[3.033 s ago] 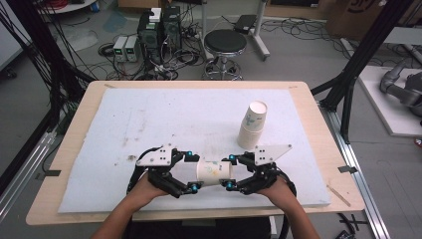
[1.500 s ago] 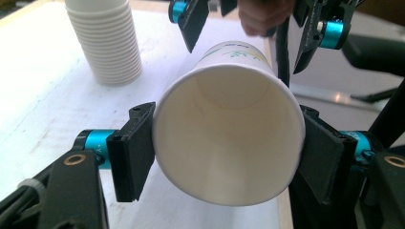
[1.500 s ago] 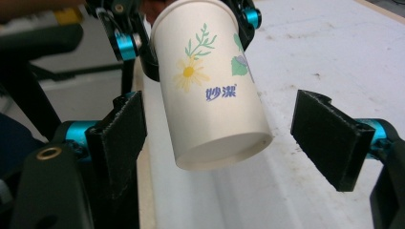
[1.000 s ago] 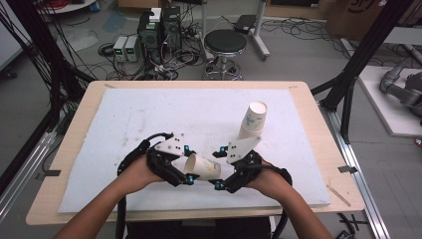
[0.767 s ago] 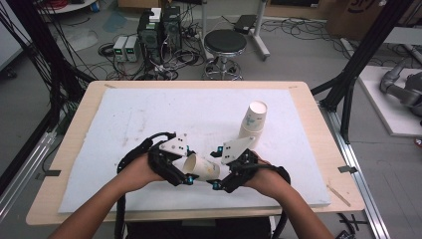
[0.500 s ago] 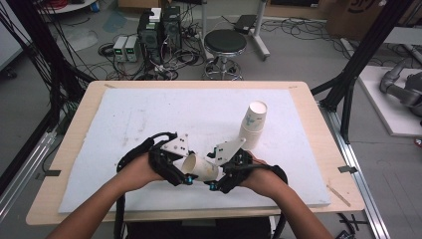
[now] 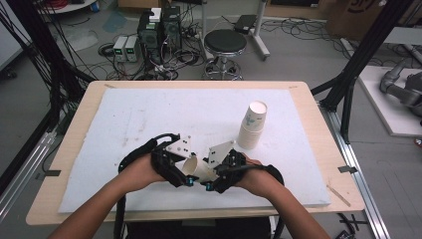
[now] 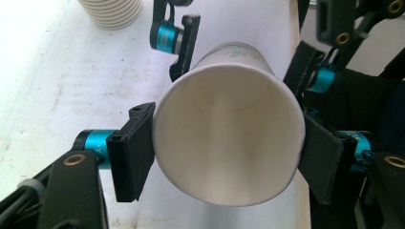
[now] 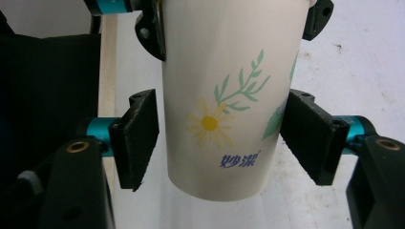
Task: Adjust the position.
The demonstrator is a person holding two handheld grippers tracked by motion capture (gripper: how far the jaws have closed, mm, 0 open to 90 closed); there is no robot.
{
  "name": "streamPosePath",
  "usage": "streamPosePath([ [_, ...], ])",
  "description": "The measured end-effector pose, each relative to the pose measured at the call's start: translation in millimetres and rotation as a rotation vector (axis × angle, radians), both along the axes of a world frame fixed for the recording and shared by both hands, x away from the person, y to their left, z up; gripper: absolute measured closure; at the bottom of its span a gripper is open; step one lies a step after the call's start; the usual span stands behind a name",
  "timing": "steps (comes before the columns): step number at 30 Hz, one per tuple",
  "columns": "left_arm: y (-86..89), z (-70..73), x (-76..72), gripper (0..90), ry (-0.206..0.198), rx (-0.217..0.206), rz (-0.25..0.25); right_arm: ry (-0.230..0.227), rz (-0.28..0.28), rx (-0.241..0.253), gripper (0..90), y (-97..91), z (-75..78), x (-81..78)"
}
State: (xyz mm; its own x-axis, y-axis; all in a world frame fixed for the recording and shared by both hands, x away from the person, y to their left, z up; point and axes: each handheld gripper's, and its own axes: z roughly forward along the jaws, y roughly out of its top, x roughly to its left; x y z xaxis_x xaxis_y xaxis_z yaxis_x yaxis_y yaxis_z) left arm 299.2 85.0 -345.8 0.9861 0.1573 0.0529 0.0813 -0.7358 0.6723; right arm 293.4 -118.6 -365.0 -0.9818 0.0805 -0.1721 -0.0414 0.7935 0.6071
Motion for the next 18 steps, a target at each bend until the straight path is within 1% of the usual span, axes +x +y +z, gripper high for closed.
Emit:
streamPosePath([
  [2,-1.1,-0.3,-0.6,28.5,-0.001,0.002,0.000,-0.008,-0.001,-0.007,33.7,0.7,-0.8,0.4],
  [8,-3.0,-0.3,-1.4,28.5,-0.010,-0.016,0.006,0.014,-0.014,-0.021,35.4,1.7,-3.4,0.9],
  [10,-2.7,-1.1,-1.3,28.5,-0.006,-0.030,0.014,0.014,-0.022,-0.015,36.0,1.7,-4.3,1.1],
  [13,-1.9,-2.2,-0.9,27.2,-0.003,-0.043,0.018,0.025,-0.027,0.002,36.5,0.1,-6.4,2.1],
  [15,-0.9,-3.5,-0.5,25.6,-0.007,-0.062,0.019,0.041,-0.032,0.009,36.7,-1.2,-7.5,2.1],
  [16,-0.3,-4.0,-0.6,23.6,-0.008,-0.072,0.024,0.044,-0.035,0.014,36.7,-2.0,-8.0,2.3],
  [18,3.2,-3.6,0.3,18.0,-0.014,-0.106,0.032,0.044,-0.036,0.014,36.8,-3.3,-8.2,2.6],
])
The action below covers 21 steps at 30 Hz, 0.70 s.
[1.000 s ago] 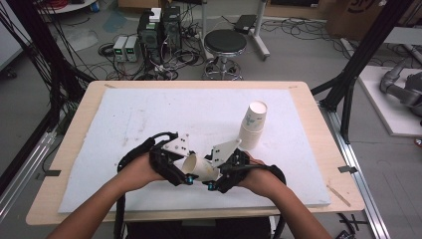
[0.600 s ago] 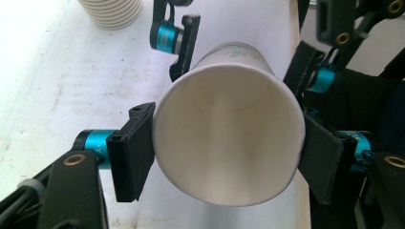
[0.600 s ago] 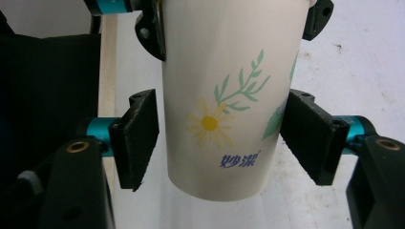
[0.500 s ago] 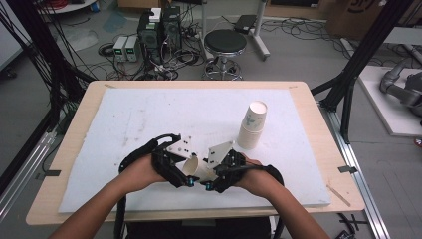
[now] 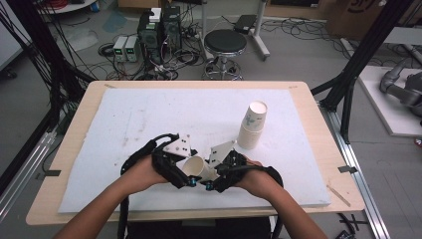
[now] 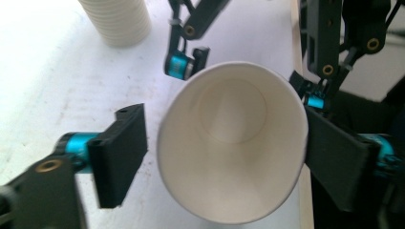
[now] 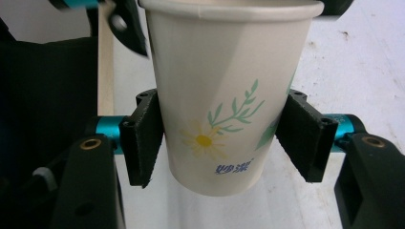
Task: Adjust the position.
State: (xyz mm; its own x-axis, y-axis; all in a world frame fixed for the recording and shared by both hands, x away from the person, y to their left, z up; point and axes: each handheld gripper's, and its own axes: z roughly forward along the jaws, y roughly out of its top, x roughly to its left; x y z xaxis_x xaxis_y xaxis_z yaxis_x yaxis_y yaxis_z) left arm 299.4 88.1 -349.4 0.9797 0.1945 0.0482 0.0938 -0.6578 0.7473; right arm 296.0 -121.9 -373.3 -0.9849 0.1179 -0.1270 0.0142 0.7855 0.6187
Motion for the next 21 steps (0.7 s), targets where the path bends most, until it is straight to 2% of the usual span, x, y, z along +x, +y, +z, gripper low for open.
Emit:
streamPosePath([
  [5,13.0,1.7,-0.4,17.8,0.000,-0.091,0.015,0.001,-0.017,0.014,36.9,-7.8,1.6,1.3],
  [12,37.3,1.5,-6.8,17.8,-0.005,-0.232,0.073,0.010,-0.061,0.054,36.9,-24.8,2.0,2.9],
  [17,55.8,-11.1,-13.8,17.7,-0.015,-0.333,0.139,0.009,-0.105,0.098,36.8,-38.6,-2.4,1.3],
  [19,61.1,-19.6,-18.1,17.8,-0.017,-0.381,0.172,0.011,-0.125,0.128,36.8,-45.2,-5.4,0.6],
  [21,65.5,-27.0,-20.7,17.8,-0.019,-0.408,0.197,0.006,-0.139,0.164,36.7,-52.5,-9.0,0.0],
])
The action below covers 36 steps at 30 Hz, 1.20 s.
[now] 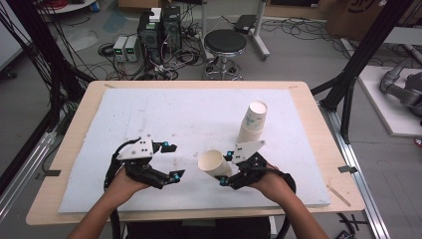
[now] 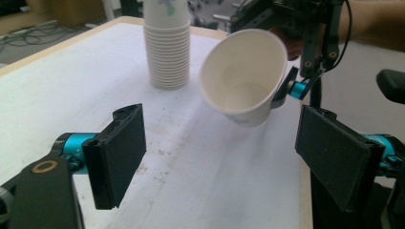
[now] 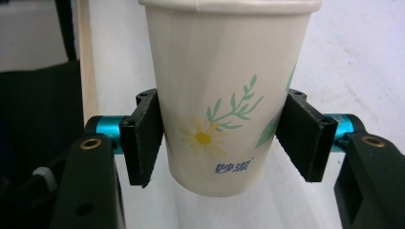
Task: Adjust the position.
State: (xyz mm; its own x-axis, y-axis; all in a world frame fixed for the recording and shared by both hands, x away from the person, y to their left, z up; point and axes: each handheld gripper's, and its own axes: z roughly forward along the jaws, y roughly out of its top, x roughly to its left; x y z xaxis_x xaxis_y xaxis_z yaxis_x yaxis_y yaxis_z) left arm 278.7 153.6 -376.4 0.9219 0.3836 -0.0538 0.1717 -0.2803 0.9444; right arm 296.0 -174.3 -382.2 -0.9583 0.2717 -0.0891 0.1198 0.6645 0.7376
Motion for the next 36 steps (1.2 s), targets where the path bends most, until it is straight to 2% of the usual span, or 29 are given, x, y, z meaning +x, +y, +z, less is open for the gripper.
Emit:
streamPosePath([
  [5,15.2,-16.9,-3.0,17.6,0.000,-0.079,0.086,-0.005,-0.039,0.090,36.4,-16.7,-6.6,-4.7],
  [6,18.0,-19.3,-3.2,17.7,0.001,-0.094,0.101,-0.017,-0.048,0.130,36.4,-22.8,-9.0,-6.2],
  [7,20.6,-21.2,-3.3,17.7,0.006,-0.102,0.112,-0.017,-0.048,0.130,36.4,-22.8,-9.0,-6.2],
  [9,24.9,-24.3,-3.6,17.6,0.011,-0.113,0.133,-0.021,-0.069,0.172,36.3,-29.5,-11.2,-8.1],
  [10,26.5,-25.5,-3.8,17.7,0.013,-0.118,0.141,-0.032,-0.088,0.211,36.2,-36.5,-13.1,-10.2],
  [11,28.1,-26.3,-4.0,17.7,0.012,-0.121,0.149,-0.032,-0.088,0.211,36.2,-36.5,-13.1,-10.2],
  [15,32.8,-28.3,-4.5,17.7,0.010,-0.132,0.174,-0.055,-0.126,0.267,36.2,-50.3,-16.0,-14.4],
  [22,39.2,-29.5,-3.6,17.6,0.003,-0.144,0.210,-0.085,-0.201,0.339,36.0,-71.5,-21.8,-17.7],
  [28,48.6,-29.9,-5.3,17.6,-0.008,-0.152,0.247,-0.108,-0.236,0.372,36.0,-79.1,-21.7,-18.2],
  [31,53.4,-31.4,-5.0,17.6,-0.010,-0.157,0.261,-0.105,-0.256,0.390,35.8,-82.7,-22.2,-17.5],
  [36,54.8,-33.7,-7.4,17.6,-0.007,-0.163,0.267,-0.108,-0.269,0.393,35.8,-85.9,-23.8,-19.8],
])
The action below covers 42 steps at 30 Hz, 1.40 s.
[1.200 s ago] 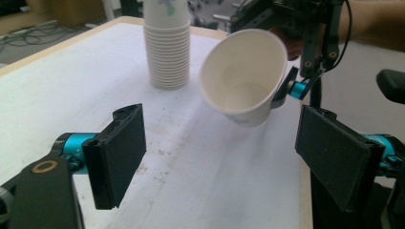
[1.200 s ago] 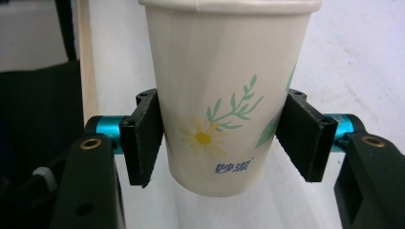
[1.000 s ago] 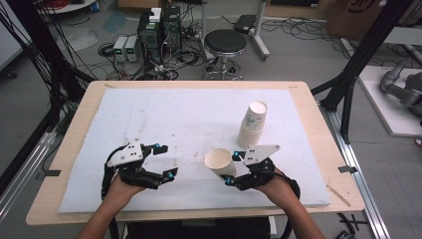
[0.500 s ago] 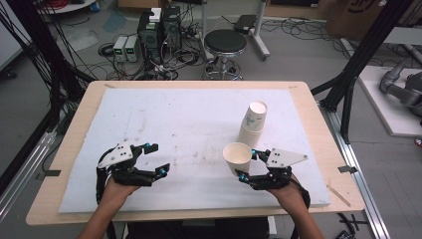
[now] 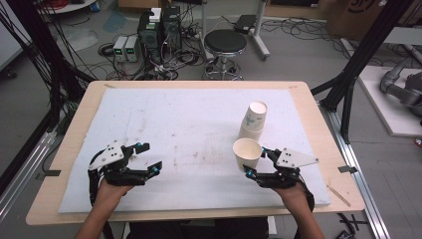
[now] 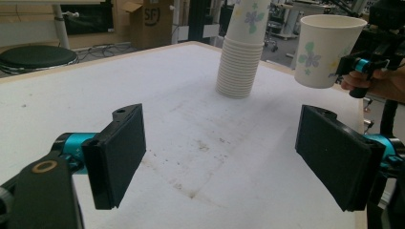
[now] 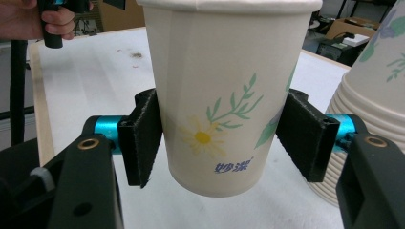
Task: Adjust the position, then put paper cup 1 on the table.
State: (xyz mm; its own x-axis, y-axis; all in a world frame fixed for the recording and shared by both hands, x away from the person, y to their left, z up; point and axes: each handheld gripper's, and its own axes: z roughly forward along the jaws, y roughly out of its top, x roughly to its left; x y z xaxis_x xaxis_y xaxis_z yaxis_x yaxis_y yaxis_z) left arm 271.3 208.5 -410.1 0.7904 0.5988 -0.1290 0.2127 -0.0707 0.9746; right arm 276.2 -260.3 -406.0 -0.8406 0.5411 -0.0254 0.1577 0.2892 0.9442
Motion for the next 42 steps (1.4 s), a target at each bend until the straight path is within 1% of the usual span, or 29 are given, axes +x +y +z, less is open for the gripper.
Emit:
streamPosePath([
  [5,-1.0,-1.5,0.7,17.6,0.000,0.008,-0.006,-0.001,-0.012,0.007,35.7,-2.0,0.8,-0.9],
  [8,0.3,-1.9,1.4,17.6,-0.003,0.003,-0.002,-0.003,-0.017,0.008,35.7,-1.7,0.7,-0.4],
  [11,3.1,-3.3,2.5,17.6,-0.003,0.001,0.002,0.008,-0.020,0.005,35.7,-1.7,-0.3,-0.5],
  [13,5.8,-4.6,4.4,17.6,-0.003,0.000,0.006,0.003,-0.025,0.004,35.8,-1.7,-1.4,0.5],
  [14,6.8,-5.3,5.1,17.6,-0.001,-0.005,0.009,0.012,-0.025,0.003,35.7,-1.2,-1.7,0.6],
  [15,8.0,-5.9,5.8,17.6,-0.001,-0.005,0.013,0.008,-0.028,0.003,35.7,-0.6,-2.1,1.8],
  [18,11.4,-7.3,6.2,17.6,0.001,-0.009,0.019,0.021,-0.033,0.005,35.7,3.8,-2.5,6.7],
  [19,12.9,-7.8,6.1,17.6,-0.001,-0.005,0.021,0.015,-0.033,0.008,35.7,5.7,-2.5,9.5],
  [21,15.1,-9.0,5.3,17.6,0.001,-0.009,0.025,0.019,-0.030,0.020,35.7,10.4,-2.6,14.1],
  [23,16.6,-10.8,4.5,17.6,0.004,-0.007,0.028,0.024,-0.027,0.018,35.7,14.8,-3.1,16.9],
  [25,16.9,-12.4,3.1,17.6,0.007,-0.006,0.031,0.027,-0.017,0.027,35.7,15.3,-5.5,18.5],
  [26,17.1,-12.7,2.1,17.6,0.006,-0.001,0.030,0.028,-0.022,0.022,35.7,14.1,-7.0,18.7],
  [28,17.0,-13.1,0.9,17.6,0.008,0.001,0.030,0.031,-0.032,0.013,35.7,8.5,-10.8,19.0],
  [29,16.8,-13.4,0.6,17.6,0.006,0.000,0.034,0.038,-0.043,0.016,35.7,5.5,-12.3,18.6],
  [31,16.8,-13.6,0.5,17.6,0.005,0.001,0.036,0.042,-0.079,0.014,35.7,-6.4,-16.3,18.9],
  [32,16.7,-13.8,0.6,17.6,0.004,0.001,0.038,0.041,-0.100,0.001,35.6,-12.3,-18.2,19.8],
  [35,16.6,-14.4,1.1,17.6,0.005,0.002,0.039,0.056,-0.159,-0.005,35.5,-31.0,-24.6,22.8],
  [36,16.4,-14.6,1.5,17.6,0.006,0.001,0.041,0.054,-0.172,-0.007,35.5,-34.6,-26.1,23.7],
  [37,16.1,-14.9,1.9,17.7,0.006,0.002,0.041,0.067,-0.187,-0.005,35.3,-38.6,-27.7,23.7],
  [39,15.7,-15.1,2.9,17.7,0.007,0.004,0.044,0.063,-0.218,-0.013,35.0,-45.8,-30.9,25.0],
  [40,15.7,-15.3,3.6,17.7,0.006,0.006,0.044,0.061,-0.226,-0.015,34.9,-47.8,-31.9,25.5],
  [42,15.2,-15.9,4.5,17.7,0.006,0.007,0.047,0.074,-0.244,-0.016,34.9,-51.8,-34.3,26.0],
])
